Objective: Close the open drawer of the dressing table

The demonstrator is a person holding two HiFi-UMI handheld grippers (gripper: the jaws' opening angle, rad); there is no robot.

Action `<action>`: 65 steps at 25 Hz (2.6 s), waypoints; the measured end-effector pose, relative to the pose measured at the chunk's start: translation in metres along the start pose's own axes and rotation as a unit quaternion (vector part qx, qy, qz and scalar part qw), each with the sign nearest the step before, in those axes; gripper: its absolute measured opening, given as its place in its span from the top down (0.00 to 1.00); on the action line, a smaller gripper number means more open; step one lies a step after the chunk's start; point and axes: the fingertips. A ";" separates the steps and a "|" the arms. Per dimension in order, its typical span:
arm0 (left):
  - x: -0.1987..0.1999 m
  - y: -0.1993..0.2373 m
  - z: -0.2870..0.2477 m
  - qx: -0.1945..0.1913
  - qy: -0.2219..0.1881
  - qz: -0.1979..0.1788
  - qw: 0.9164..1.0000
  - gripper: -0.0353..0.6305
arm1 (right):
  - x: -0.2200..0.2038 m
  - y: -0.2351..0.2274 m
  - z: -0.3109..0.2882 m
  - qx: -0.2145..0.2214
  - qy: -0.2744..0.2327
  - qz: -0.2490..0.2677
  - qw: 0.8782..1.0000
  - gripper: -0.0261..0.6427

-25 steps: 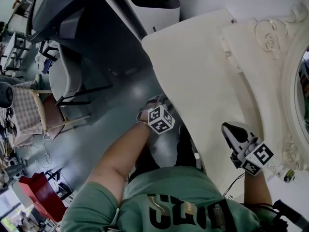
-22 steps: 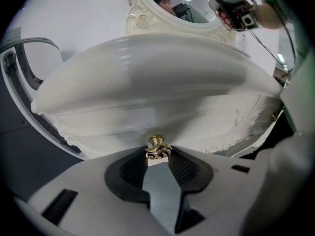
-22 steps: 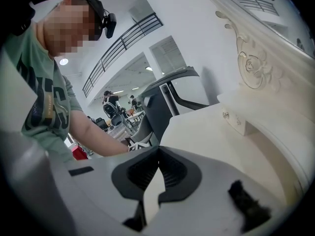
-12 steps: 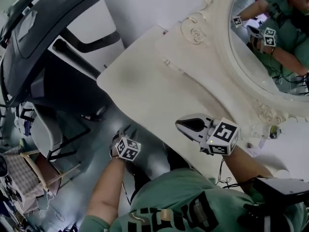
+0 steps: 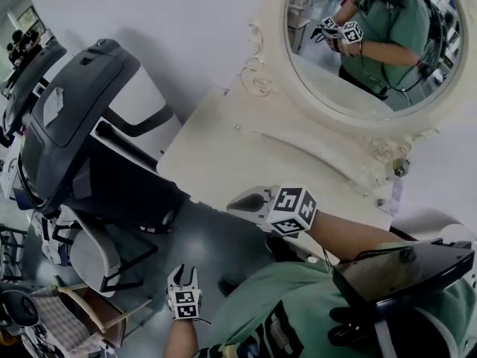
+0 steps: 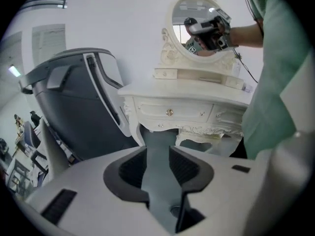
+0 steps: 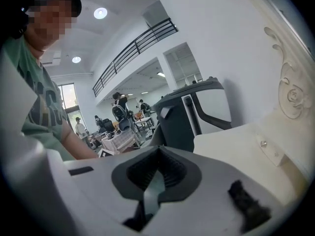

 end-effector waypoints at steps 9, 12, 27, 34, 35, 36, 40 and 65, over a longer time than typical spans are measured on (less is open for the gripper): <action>0.001 0.044 0.118 -0.019 -0.077 0.030 0.996 0.73 | 0.034 0.083 -0.061 0.018 0.003 0.017 1.000 0.94; -0.001 0.051 0.146 -0.037 -0.091 0.012 0.995 0.73 | 0.043 0.107 -0.062 0.003 -0.002 0.016 1.000 0.94; 0.093 -0.048 0.156 -0.152 -0.141 -0.055 0.977 0.75 | 0.012 0.100 0.068 -0.120 -0.050 -0.036 0.991 0.94; 0.171 -0.139 0.129 -0.191 -0.155 -0.068 0.967 0.89 | -0.009 0.054 0.162 -0.158 -0.083 -0.044 0.983 0.94; 0.179 -0.151 0.123 -0.199 -0.154 -0.064 0.966 0.90 | -0.014 0.049 0.173 -0.161 -0.086 -0.046 0.982 0.94; 0.187 -0.165 0.118 -0.208 -0.153 -0.060 0.964 0.91 | -0.020 0.045 0.184 -0.164 -0.088 -0.048 0.981 0.94; 0.208 -0.218 0.098 -0.243 -0.135 -0.064 0.958 0.93 | -0.043 0.032 0.220 -0.174 -0.102 -0.069 0.977 0.94; 0.355 -0.189 0.001 -0.429 -0.065 -0.183 0.882 0.93 | -0.045 -0.060 0.208 -0.383 -0.126 -0.181 0.897 0.94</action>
Point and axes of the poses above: the fingertips, and each gripper's own axes: z backward along the fingers, y to its left, x out of its top, and after that the axes turned 14 degrees about z, right-handed
